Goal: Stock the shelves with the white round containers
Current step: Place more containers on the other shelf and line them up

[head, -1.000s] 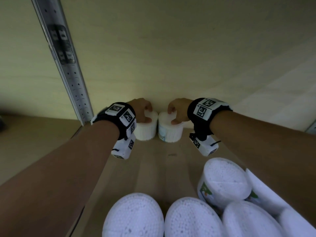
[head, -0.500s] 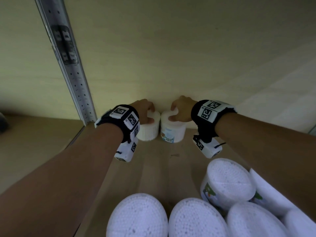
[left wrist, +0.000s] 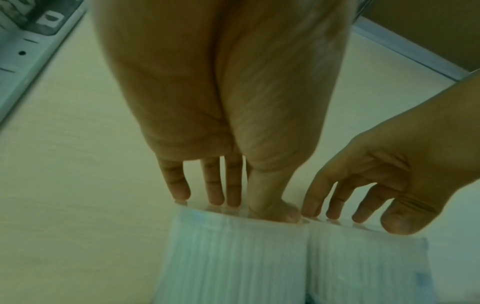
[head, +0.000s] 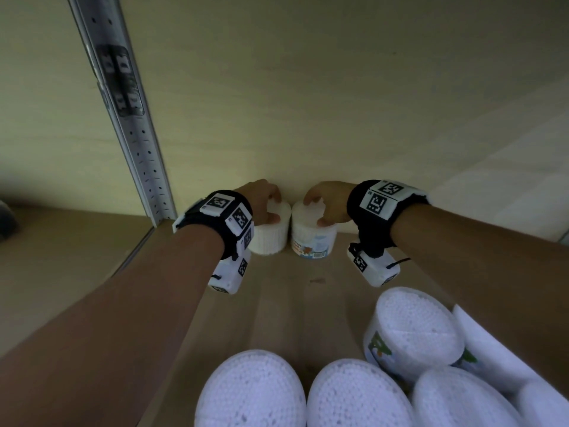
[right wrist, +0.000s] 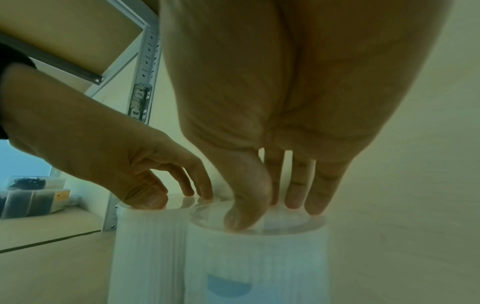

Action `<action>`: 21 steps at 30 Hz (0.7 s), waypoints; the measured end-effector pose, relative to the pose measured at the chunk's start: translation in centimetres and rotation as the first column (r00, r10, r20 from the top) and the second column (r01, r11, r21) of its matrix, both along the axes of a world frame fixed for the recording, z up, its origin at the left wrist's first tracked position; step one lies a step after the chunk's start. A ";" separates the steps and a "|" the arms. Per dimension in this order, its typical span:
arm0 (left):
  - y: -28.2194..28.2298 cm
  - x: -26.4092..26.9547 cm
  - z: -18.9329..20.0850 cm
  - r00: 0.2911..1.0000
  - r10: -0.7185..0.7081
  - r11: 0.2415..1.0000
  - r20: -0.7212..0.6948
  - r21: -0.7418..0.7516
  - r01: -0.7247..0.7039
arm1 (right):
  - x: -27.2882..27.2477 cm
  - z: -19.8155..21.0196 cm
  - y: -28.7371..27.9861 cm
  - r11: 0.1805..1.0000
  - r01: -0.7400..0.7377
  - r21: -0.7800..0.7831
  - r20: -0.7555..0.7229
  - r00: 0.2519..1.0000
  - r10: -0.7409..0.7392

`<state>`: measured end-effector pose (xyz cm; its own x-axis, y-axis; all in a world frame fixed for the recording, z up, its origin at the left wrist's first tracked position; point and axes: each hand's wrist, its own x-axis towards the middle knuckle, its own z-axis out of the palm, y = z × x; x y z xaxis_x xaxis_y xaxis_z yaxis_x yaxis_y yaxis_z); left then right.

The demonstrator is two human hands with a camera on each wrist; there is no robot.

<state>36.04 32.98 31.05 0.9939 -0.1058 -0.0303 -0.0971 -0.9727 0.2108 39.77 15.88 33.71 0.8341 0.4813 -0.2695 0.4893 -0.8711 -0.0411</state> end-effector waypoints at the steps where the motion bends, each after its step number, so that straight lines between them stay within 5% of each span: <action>1: 0.0 0.0 -0.1 1.000 0.001 1.000 -0.002 0.000 -0.001 | 0.0 0.0 -0.1 1.000 -0.012 0.004 -0.010 1.000 0.012; 7: -0.1 -0.3 -0.4 1.000 0.002 1.000 -0.011 -0.016 -0.002 | 0.0 0.0 -0.2 0.996 0.025 0.084 0.048 0.998 -0.029; 21: -0.2 -0.3 -0.5 1.000 0.010 1.000 -0.030 -0.009 -0.010 | -0.3 -0.4 0.3 0.997 0.071 -0.032 0.040 0.997 -0.069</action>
<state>35.73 32.76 30.53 0.9936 -0.0964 -0.0593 -0.0811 -0.9717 0.2220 39.42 16.23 33.29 0.8755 0.4128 -0.2514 0.4278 -0.9038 0.0059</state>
